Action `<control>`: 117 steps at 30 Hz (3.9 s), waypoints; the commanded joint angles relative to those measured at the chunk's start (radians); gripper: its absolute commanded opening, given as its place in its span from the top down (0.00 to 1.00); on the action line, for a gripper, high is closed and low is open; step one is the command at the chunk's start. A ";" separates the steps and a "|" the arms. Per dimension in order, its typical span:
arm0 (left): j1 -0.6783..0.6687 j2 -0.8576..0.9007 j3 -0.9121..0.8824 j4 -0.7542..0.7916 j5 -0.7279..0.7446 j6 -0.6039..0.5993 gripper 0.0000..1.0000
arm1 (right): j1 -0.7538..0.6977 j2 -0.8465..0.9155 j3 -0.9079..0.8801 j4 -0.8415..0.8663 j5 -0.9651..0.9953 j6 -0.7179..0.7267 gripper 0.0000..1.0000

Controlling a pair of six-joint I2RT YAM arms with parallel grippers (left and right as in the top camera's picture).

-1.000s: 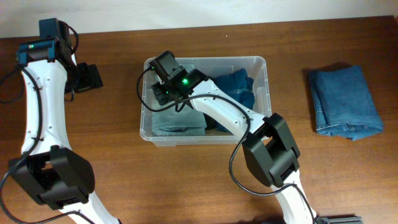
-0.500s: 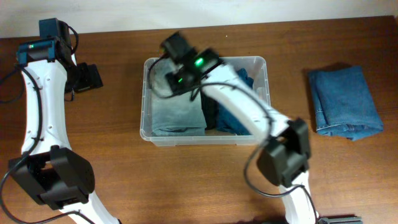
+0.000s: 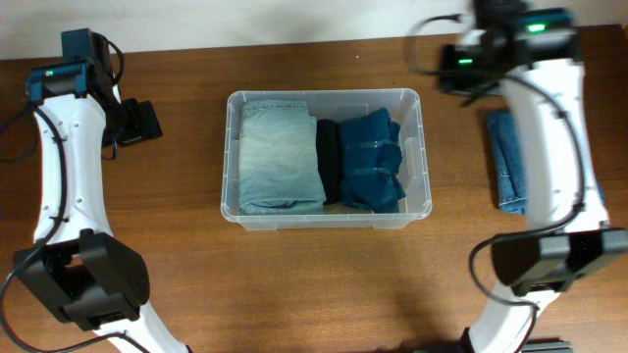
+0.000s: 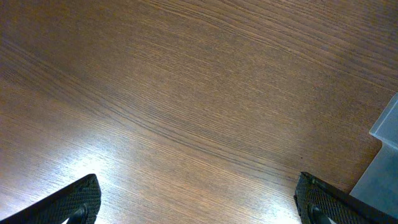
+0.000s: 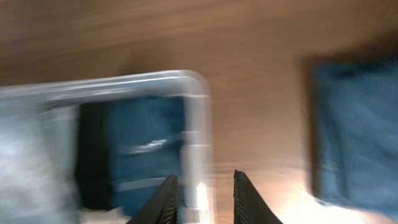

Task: Pack container

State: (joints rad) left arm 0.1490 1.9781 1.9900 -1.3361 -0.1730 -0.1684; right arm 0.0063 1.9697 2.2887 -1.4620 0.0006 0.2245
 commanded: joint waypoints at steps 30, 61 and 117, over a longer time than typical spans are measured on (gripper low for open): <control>-0.002 -0.024 0.013 0.000 -0.008 0.002 0.01 | -0.766 0.031 -0.339 0.192 -0.087 -0.030 0.01; -0.002 -0.024 0.013 0.000 -0.008 0.002 0.01 | -0.766 0.032 -0.417 0.286 -0.076 -0.056 0.06; -0.002 -0.024 0.013 -0.001 -0.008 0.002 0.01 | -0.832 0.132 -0.774 0.802 -0.158 0.002 0.96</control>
State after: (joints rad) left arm 0.1490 1.9781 1.9900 -1.3361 -0.1734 -0.1684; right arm -0.8314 2.0838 1.5272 -0.6415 -0.1017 0.2104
